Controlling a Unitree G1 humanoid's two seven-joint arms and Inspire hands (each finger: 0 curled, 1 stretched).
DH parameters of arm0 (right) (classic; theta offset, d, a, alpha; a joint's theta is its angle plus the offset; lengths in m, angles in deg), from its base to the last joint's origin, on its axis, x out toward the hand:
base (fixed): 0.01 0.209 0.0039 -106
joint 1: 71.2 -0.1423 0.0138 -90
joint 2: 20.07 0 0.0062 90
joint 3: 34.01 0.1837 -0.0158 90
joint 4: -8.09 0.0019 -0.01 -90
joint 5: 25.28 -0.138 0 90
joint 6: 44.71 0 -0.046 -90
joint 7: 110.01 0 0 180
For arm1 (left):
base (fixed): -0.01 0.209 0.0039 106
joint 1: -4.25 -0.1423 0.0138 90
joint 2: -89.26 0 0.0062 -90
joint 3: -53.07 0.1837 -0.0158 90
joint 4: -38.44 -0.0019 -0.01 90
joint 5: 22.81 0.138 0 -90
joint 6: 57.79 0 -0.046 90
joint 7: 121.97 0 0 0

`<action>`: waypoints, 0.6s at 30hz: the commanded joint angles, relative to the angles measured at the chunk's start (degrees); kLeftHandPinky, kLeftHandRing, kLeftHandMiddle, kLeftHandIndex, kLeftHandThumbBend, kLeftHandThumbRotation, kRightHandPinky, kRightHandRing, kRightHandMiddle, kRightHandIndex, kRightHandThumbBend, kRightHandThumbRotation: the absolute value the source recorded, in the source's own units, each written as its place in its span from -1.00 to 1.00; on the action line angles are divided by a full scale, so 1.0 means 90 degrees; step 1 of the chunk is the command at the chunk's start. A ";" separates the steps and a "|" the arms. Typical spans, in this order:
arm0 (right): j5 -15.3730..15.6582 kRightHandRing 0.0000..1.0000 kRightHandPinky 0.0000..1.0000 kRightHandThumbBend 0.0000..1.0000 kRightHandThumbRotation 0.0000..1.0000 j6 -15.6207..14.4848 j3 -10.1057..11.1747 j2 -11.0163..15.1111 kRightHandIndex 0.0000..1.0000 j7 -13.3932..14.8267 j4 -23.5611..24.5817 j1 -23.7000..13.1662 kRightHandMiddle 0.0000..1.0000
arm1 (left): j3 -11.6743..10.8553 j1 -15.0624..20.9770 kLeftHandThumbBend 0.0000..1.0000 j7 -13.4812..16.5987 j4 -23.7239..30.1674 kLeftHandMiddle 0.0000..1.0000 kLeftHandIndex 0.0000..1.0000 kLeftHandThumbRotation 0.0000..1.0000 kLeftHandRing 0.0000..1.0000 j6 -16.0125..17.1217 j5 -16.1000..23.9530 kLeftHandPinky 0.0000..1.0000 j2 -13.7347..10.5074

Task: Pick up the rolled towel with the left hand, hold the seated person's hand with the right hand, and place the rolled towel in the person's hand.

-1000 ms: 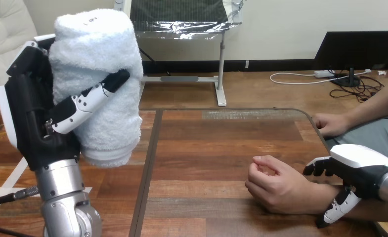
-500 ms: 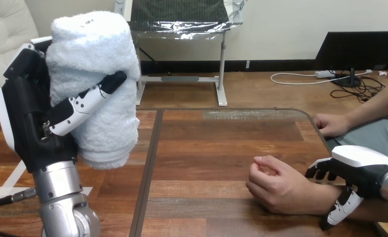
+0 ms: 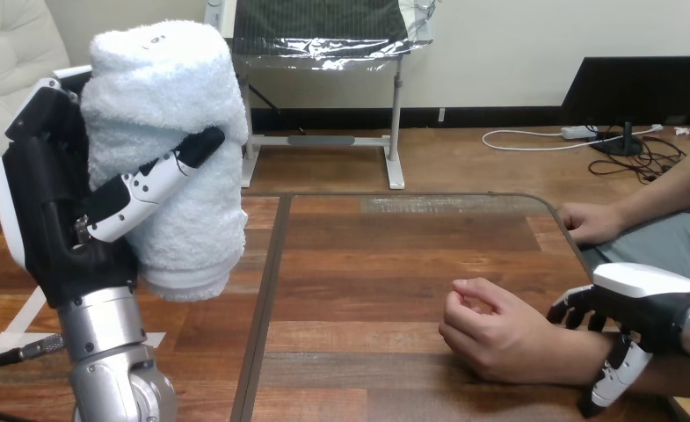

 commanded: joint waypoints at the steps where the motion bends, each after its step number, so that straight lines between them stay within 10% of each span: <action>1: -0.0053 0.54 0.13 1.00 -0.86 -0.0384 -0.0087 0.0154 0.68 -0.0360 -0.0104 0.0075 0.66 | -0.0037 0.0336 0.09 -0.0007 0.0343 -0.29 -0.19 -1.00 -0.41 0.0056 0.0019 -0.53 -0.0024; 18: -0.0133 0.50 0.17 1.00 -0.96 -0.0764 -0.0048 0.0328 0.66 -0.0779 0.0334 0.0254 0.63 | -0.0065 0.0341 0.09 -0.0043 0.0443 -0.29 -0.20 -1.00 -0.41 -0.0077 -0.0187 -0.54 -0.0044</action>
